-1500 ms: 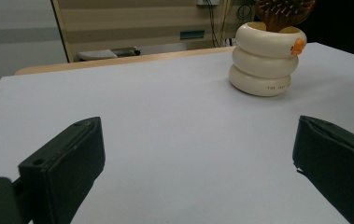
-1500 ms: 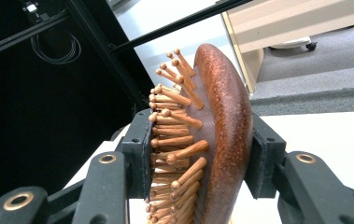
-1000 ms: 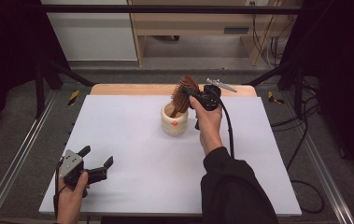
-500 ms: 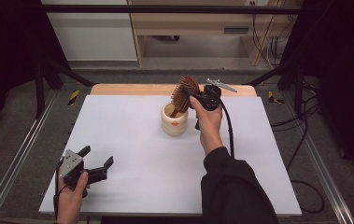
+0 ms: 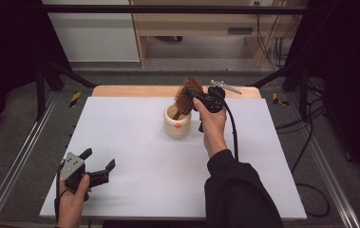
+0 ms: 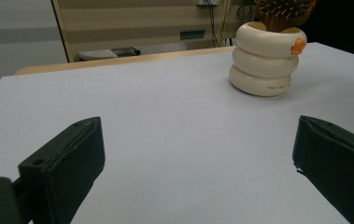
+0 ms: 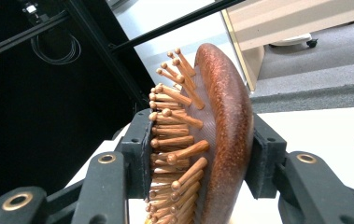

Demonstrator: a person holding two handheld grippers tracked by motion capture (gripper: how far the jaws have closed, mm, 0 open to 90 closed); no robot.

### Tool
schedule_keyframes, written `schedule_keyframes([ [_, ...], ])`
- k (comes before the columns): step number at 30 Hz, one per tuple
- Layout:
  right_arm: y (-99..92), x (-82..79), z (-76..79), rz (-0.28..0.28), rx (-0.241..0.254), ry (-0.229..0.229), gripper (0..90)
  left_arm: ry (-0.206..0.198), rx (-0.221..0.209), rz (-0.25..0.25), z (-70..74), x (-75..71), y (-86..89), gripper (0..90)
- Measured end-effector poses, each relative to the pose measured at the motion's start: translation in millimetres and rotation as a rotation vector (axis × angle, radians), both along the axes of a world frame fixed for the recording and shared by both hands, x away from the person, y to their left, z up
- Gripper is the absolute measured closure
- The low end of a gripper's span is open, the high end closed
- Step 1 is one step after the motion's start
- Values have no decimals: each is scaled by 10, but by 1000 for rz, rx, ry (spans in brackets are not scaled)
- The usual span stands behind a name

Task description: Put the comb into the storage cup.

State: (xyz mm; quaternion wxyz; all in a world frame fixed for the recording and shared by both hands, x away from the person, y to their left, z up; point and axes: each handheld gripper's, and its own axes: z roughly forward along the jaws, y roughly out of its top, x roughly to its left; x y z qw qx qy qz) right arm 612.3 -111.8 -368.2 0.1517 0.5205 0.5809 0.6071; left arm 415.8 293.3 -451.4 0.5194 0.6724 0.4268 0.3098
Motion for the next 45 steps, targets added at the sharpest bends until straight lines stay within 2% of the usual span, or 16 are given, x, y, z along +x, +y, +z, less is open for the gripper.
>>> schedule_keyframes([
  [34, -33, 4, -16, -3, 5, 10, 508, 0, 0, 1, 0, 1, 2, 25],
  [45, -91, 5, -55, -12, 29, 23, 503, 1, 1, 0, -1, 1, 1, 25],
])
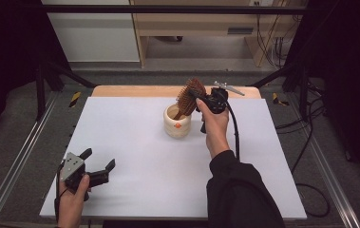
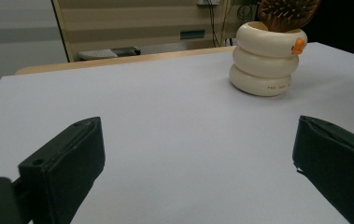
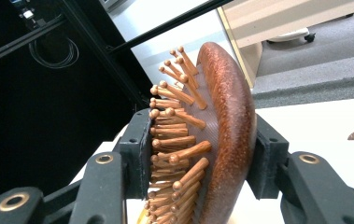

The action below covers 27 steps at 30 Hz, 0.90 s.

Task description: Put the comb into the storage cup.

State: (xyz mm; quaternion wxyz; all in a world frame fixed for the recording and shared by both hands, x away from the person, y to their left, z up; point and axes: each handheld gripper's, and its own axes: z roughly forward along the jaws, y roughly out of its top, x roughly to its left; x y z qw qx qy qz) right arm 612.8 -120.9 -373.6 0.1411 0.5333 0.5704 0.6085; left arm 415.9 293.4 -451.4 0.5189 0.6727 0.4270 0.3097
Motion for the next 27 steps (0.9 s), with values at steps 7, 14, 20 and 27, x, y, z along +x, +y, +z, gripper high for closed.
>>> schedule_keyframes([
  [7, 2, 3, -2, 1, 1, -1, 500, 0, 0, 0, -1, 0, 0, 25],
  [14, 2, 6, -1, 1, 1, 2, 495, 0, -1, -1, 0, 0, 0, 25],
  [20, 2, 9, 0, 1, 0, 4, 491, 2, 1, 0, -2, 2, 0, 24],
  [27, 1, 11, -1, 1, 4, 5, 489, 2, 1, 0, -3, 2, -1, 24],
])
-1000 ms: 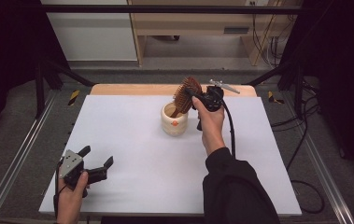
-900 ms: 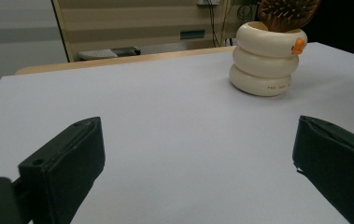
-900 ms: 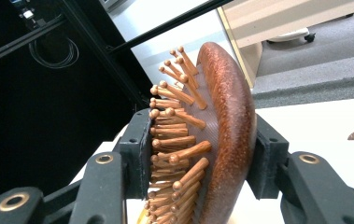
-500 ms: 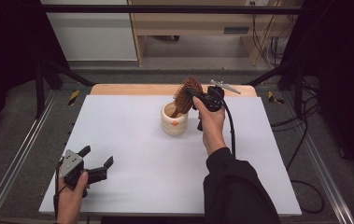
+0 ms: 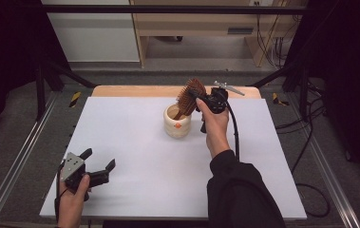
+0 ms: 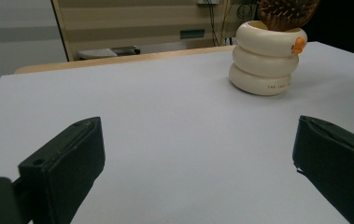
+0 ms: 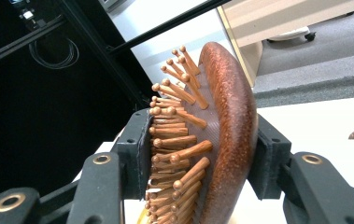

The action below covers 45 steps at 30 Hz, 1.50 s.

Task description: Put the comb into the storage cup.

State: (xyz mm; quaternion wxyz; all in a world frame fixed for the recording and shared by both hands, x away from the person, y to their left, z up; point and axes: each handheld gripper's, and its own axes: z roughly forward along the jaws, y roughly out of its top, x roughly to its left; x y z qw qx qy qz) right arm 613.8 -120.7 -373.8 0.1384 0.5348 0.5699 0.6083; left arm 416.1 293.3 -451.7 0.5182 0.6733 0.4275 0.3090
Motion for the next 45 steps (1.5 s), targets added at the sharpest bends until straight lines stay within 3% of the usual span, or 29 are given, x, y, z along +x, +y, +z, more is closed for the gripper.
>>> schedule_keyframes([
  [36, -28, 12, -3, 7, 15, 11, 448, 2, 0, -2, 0, 0, -2, 25],
  [45, 0, 2, 12, 18, 10, 10, 349, 2, 0, -2, 0, -1, -3, 25],
])
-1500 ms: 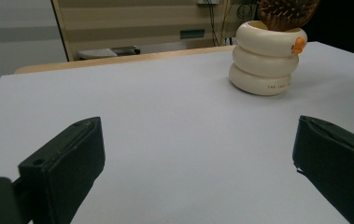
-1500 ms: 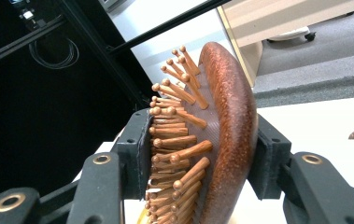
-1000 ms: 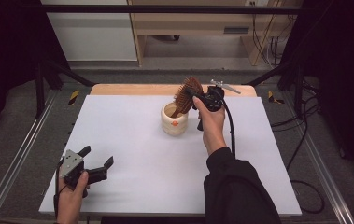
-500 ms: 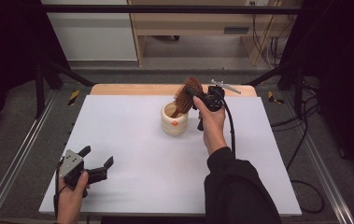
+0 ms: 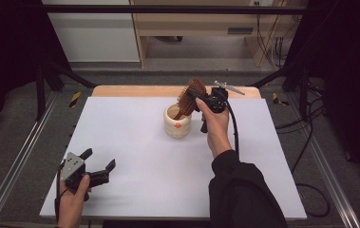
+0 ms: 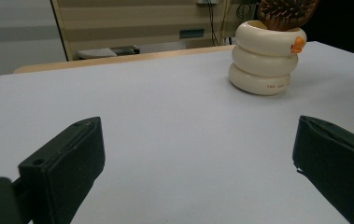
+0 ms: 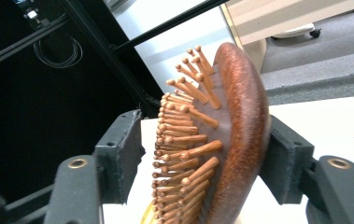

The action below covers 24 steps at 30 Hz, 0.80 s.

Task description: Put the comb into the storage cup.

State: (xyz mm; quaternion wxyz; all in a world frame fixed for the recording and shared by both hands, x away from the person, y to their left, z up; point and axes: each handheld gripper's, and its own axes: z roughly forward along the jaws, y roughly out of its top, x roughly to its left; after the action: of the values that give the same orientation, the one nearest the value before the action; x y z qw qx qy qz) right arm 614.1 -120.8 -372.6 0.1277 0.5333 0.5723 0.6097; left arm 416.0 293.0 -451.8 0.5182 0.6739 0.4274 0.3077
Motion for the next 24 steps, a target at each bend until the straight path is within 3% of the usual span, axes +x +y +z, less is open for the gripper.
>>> schedule_keyframes([
  [24, 6, -32, 93, -17, -63, -54, 171, 0, 1, 1, 0, 0, -1, 25],
])
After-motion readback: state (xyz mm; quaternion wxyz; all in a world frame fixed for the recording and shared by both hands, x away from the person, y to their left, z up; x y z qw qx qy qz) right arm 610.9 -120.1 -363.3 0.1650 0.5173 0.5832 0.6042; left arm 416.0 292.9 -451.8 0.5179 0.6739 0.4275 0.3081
